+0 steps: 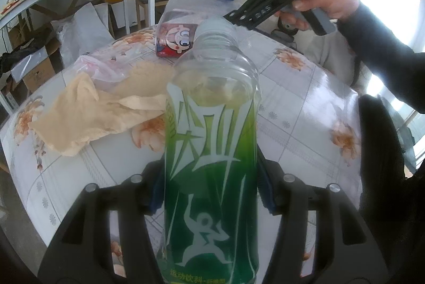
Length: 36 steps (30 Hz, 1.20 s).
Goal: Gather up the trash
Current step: 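Lift the green bottle with the left tool while the right tool grasps the clear plastic container, then carry the bottle and container to the blue basket and open the left tool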
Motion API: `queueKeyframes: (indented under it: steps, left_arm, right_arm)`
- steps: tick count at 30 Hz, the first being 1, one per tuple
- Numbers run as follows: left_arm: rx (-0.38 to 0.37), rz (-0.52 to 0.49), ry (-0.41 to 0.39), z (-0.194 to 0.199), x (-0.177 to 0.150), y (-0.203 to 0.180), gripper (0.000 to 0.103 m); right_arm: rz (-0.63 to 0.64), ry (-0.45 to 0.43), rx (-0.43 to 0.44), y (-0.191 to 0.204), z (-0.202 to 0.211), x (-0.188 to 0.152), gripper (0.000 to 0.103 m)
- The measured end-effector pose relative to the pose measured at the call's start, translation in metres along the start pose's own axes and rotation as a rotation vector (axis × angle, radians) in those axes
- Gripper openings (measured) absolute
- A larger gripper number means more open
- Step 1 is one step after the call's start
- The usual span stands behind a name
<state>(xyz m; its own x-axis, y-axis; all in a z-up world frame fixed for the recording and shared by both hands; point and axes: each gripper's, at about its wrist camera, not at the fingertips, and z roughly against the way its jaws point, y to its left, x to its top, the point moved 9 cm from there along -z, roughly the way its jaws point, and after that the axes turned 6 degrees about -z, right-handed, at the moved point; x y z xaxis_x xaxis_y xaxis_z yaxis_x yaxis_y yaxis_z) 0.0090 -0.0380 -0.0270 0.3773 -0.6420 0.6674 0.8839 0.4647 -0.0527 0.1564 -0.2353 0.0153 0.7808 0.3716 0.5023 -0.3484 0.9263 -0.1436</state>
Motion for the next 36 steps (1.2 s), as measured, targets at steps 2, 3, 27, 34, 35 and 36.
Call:
queueKeyframes:
  steps: [2,3,27,34,35,36]
  left_arm:
    - [0.01,-0.002,-0.003,0.001,0.003,-0.002,0.053]
    - [0.015,-0.003,-0.005,0.003,0.004,-0.004,0.053]
    - [0.44,0.324,0.0,0.229,-0.168,-0.067,0.053]
    - [0.615,0.664,0.069,0.284,-0.347,-0.131,0.053]
    - [0.621,0.729,0.081,0.282,-0.379,-0.147,0.053]
    - [0.629,0.771,0.088,0.28,-0.399,-0.156,0.053]
  right_arm:
    - [-0.03,-0.019,0.004,-0.004,0.01,-0.004,0.084]
    - [-0.039,-0.026,0.008,-0.005,0.014,-0.006,0.084]
    - [0.236,-0.142,0.386,0.304,0.12,-0.044,0.084]
    - [0.419,-0.123,0.564,0.461,0.147,-0.086,0.084]
    - [0.444,-0.115,0.588,0.484,0.15,-0.095,0.084]
    - [0.461,-0.108,0.604,0.499,0.152,-0.101,0.084]
